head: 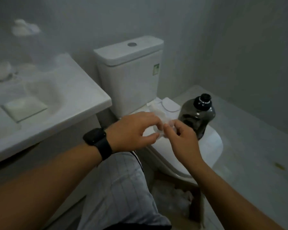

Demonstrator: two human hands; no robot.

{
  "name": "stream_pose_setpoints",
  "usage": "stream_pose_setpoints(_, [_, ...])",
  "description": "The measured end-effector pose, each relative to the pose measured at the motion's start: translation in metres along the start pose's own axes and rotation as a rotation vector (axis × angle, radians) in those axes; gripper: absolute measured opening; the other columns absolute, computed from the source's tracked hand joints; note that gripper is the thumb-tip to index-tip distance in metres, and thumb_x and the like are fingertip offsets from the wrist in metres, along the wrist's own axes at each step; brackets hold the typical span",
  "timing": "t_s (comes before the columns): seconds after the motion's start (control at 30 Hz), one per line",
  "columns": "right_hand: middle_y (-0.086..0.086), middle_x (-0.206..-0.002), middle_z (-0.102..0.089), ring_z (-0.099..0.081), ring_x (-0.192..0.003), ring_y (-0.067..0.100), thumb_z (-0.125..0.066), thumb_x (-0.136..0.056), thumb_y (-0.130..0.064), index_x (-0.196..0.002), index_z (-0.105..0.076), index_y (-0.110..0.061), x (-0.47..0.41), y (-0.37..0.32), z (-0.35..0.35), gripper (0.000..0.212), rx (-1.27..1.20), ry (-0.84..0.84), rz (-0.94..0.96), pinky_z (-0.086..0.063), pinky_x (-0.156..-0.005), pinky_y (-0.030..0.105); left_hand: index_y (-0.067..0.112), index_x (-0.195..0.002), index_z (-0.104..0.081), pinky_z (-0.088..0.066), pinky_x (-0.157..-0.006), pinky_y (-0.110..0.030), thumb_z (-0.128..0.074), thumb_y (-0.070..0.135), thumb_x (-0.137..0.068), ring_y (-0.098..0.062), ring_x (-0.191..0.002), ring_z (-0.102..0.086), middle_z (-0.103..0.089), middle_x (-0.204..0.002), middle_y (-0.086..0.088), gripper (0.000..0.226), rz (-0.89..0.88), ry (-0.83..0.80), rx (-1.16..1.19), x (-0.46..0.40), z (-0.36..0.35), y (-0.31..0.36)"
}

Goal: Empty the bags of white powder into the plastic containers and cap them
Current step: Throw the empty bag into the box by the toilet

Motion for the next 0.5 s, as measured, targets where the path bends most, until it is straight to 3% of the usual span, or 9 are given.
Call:
stream_pose_setpoints(0.07, [0.014,-0.07,-0.058,-0.059,-0.07,0.031,-0.061,-0.096,-0.029,-0.074,-0.056,-0.007,0.018,0.035,-0.002,0.031,0.018,-0.003,-0.085,-0.05,-0.065,0.043,0.035,-0.122,-0.064,-0.044,-0.085,-0.014,-0.053,0.049,-0.098,0.002,-0.102,-0.052,-0.064,-0.117,0.016,0.029,0.015,-0.104,-0.034,0.0,-0.03,-0.004])
stream_pose_setpoints(0.1, [0.012,-0.068,-0.058,-0.059,-0.068,0.028,-0.061,-0.095,-0.03,-0.072,-0.054,-0.007,0.028,0.053,-0.003,0.033,0.027,0.005,-0.132,-0.049,-0.063,0.042,0.035,-0.122,-0.064,-0.043,-0.084,-0.013,-0.055,0.045,-0.099,0.002,-0.102,-0.052,-0.065,-0.117,0.015,0.027,0.026,-0.151,-0.028,-0.001,-0.045,-0.006])
stream_pose_setpoints(0.2, [0.001,-0.063,-0.054,-0.049,-0.058,0.008,-0.059,-0.095,-0.038,-0.068,-0.051,-0.012,0.051,0.098,-0.013,0.038,0.052,0.019,-0.271,-0.043,-0.058,0.03,0.033,-0.121,-0.065,-0.052,-0.087,-0.036,-0.056,0.04,-0.099,-0.009,-0.098,-0.058,-0.066,-0.113,0.01,0.024,0.058,-0.344,-0.046,-0.011,-0.092,-0.008])
stream_pose_setpoints(0.3, [0.003,-0.066,-0.058,-0.055,-0.061,0.017,-0.052,-0.092,-0.061,-0.072,-0.054,-0.013,0.069,0.139,-0.025,0.052,0.103,-0.038,-0.378,-0.047,-0.059,0.039,0.035,-0.12,-0.067,-0.054,-0.087,-0.039,-0.053,0.039,-0.098,-0.014,-0.098,-0.061,-0.066,-0.115,0.008,0.026,0.088,-0.559,-0.17,-0.019,-0.137,-0.015])
stream_pose_setpoints(0.43, [0.005,-0.07,-0.064,-0.063,-0.067,0.021,-0.052,-0.101,-0.047,-0.077,-0.061,-0.013,0.093,0.194,-0.033,0.043,0.271,-0.195,-0.488,-0.05,-0.063,0.038,0.042,-0.122,-0.068,-0.054,-0.094,-0.042,-0.048,0.039,-0.094,-0.016,-0.108,-0.063,-0.066,-0.123,0.01,0.035,0.092,-0.744,-0.151,-0.019,-0.179,-0.024])
stream_pose_setpoints(0.5, [0.001,-0.074,-0.064,-0.063,-0.071,0.019,-0.055,-0.099,-0.038,-0.078,-0.059,-0.019,0.101,0.219,-0.035,0.029,0.353,-0.296,-0.558,-0.051,-0.068,0.039,0.04,-0.125,-0.067,-0.052,-0.097,-0.044,-0.05,0.043,-0.097,-0.017,-0.113,-0.061,-0.064,-0.126,0.009,0.033,0.12,-0.75,-0.086,-0.019,-0.19,-0.03])
Point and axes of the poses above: each hand's wrist, its own x-axis away from the middle knuckle, its own z-axis out of the back of the hand, y = z × x, the point moved 5 cm from there along -x, towards the middle knuckle
